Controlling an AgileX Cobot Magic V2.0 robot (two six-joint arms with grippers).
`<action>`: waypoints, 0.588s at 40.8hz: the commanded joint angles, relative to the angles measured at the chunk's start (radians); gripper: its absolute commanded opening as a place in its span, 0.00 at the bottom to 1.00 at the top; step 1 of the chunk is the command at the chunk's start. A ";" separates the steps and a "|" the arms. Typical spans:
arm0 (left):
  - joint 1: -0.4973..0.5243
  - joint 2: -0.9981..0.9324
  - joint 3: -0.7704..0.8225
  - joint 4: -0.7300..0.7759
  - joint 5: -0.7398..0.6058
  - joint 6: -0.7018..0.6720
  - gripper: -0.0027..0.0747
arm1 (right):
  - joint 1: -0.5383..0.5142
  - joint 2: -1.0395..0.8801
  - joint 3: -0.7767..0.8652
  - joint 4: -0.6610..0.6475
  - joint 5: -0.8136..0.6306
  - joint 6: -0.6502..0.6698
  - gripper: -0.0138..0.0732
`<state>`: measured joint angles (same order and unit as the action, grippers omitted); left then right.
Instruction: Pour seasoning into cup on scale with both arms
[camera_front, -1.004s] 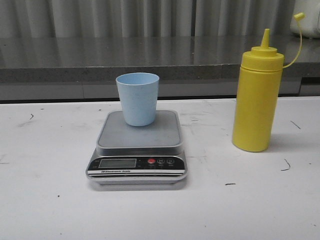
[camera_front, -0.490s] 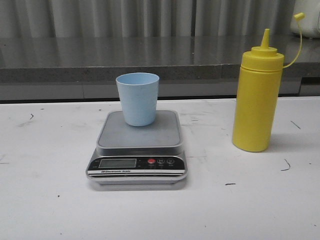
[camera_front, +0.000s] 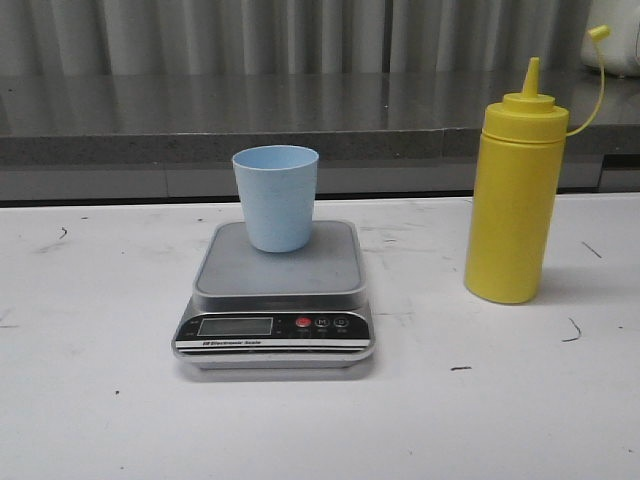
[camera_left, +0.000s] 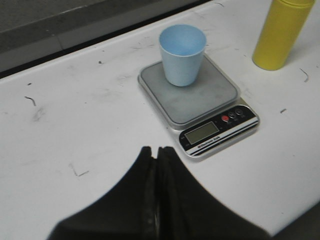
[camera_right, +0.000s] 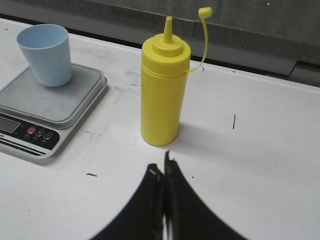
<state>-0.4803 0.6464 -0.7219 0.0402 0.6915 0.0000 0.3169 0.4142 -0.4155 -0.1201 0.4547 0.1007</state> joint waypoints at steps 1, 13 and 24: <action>0.071 -0.086 0.039 -0.008 -0.124 0.000 0.01 | 0.002 0.001 -0.037 -0.011 -0.069 -0.011 0.02; 0.328 -0.413 0.408 -0.008 -0.519 0.000 0.01 | 0.002 0.001 -0.037 -0.011 -0.069 -0.011 0.02; 0.465 -0.637 0.667 -0.010 -0.699 0.000 0.01 | 0.002 0.001 -0.037 -0.011 -0.069 -0.011 0.02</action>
<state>-0.0318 0.0365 -0.0732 0.0402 0.1237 0.0000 0.3169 0.4142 -0.4155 -0.1201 0.4547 0.1007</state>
